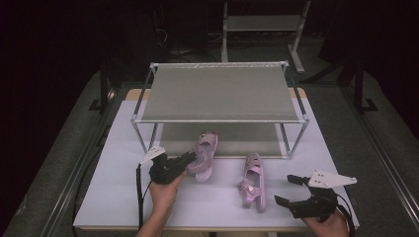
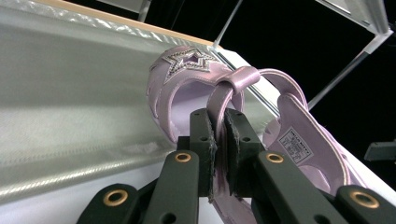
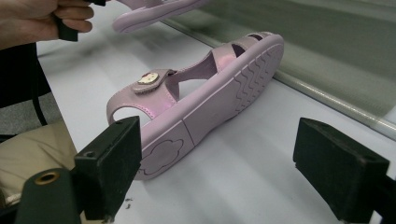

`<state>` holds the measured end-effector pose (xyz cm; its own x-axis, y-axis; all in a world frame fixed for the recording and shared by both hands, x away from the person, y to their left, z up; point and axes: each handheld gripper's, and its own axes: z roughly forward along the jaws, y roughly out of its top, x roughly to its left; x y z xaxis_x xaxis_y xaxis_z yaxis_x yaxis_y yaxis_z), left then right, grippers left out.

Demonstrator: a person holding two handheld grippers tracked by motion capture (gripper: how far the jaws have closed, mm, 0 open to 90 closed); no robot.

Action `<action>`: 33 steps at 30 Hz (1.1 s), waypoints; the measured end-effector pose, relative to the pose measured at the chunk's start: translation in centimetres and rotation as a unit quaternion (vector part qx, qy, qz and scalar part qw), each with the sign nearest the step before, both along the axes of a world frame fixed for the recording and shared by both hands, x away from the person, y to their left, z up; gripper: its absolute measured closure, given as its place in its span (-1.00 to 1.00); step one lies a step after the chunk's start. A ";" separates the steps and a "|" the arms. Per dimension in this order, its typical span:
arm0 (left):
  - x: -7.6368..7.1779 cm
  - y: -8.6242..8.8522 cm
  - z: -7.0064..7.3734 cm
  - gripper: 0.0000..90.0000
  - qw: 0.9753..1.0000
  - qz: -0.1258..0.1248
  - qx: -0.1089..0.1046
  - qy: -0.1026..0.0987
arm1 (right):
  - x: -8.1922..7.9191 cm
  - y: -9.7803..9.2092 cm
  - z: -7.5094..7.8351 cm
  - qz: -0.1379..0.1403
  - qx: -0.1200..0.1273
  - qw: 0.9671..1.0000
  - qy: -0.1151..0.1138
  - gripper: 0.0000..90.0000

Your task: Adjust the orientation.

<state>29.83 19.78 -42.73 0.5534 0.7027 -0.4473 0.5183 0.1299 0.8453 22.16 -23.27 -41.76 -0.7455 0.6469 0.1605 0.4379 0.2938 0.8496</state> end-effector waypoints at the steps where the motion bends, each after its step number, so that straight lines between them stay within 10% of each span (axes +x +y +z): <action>1: 0.2 -0.2 0.0 0.84 1.000 0.002 -0.001 0.000 | 0.0 0.0 0.0 0.001 -0.001 1.000 0.000 -0.66; 33: 5.5 -2.7 -1.1 0.84 0.999 0.044 0.007 -0.007 | 0.2 0.0 -0.1 0.006 0.003 1.000 0.002 -0.66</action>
<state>35.32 17.13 -43.84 0.4957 0.7542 -0.4307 0.4943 0.1628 0.8539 22.32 -23.24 -41.87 -0.7520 0.6376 0.1671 0.4385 0.2945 0.8491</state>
